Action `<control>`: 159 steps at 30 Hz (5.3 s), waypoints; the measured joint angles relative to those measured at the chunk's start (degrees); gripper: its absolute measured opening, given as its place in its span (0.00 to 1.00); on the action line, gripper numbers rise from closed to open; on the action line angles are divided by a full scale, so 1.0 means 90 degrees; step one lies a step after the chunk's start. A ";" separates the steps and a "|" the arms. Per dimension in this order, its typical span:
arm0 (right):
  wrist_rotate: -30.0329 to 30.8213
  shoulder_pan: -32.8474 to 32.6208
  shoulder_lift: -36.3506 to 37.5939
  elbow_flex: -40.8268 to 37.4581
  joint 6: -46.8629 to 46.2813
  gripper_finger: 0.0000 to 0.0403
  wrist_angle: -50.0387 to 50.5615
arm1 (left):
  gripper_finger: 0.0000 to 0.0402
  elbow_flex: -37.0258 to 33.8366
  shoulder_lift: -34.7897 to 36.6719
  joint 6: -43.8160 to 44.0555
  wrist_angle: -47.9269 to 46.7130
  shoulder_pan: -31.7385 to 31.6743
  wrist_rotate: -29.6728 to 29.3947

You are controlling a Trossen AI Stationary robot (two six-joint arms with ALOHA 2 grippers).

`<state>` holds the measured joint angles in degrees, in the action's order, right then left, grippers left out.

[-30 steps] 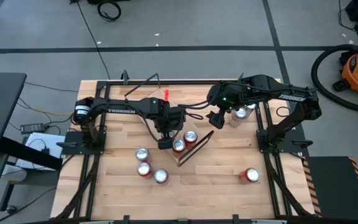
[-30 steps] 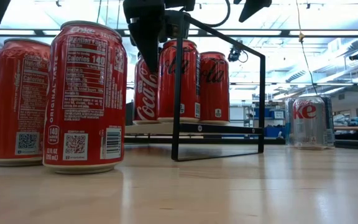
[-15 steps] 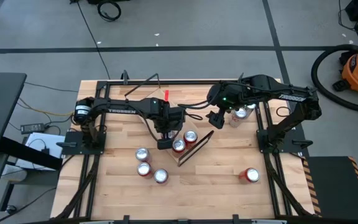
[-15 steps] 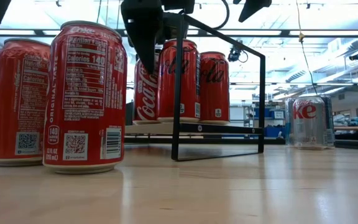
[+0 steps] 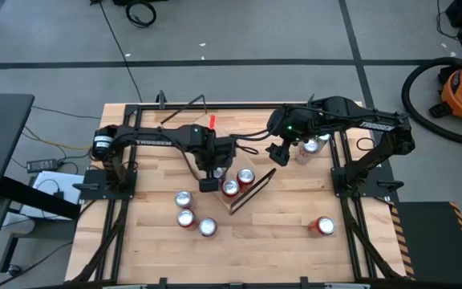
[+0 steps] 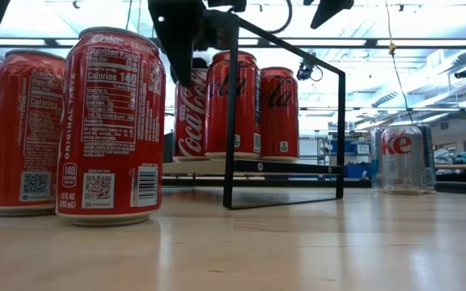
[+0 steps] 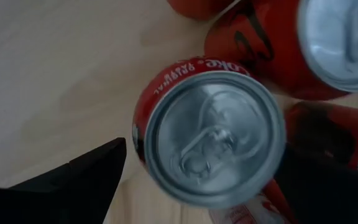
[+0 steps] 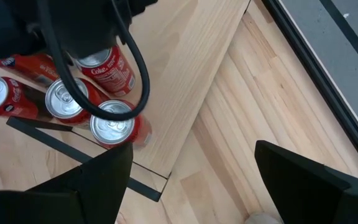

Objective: Place canned beverage on shelf
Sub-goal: Put the red and white soda can on the shelf aligned with the other red and white soda can

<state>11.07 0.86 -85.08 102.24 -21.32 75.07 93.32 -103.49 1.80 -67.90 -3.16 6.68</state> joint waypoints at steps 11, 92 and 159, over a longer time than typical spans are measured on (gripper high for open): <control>0.0000 0.0000 0.0000 0.0000 -0.0002 0.86 0.0002 | 0.99 0.0010 0.0651 0.0380 -0.0807 0.0065 -0.0084; 0.0670 -0.0520 -0.0002 0.0000 -0.0163 0.86 -0.0306 | 0.99 -0.1360 -0.0158 0.0912 0.2643 0.3250 -0.0922; 0.0811 -0.0517 0.0000 0.0000 -0.0163 0.86 -0.0334 | 0.76 0.2477 0.0023 0.0070 -0.2445 -0.0828 -0.0449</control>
<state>18.37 -3.79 -85.08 102.24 -22.79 72.06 115.61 -103.28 2.43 -89.91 -10.61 2.63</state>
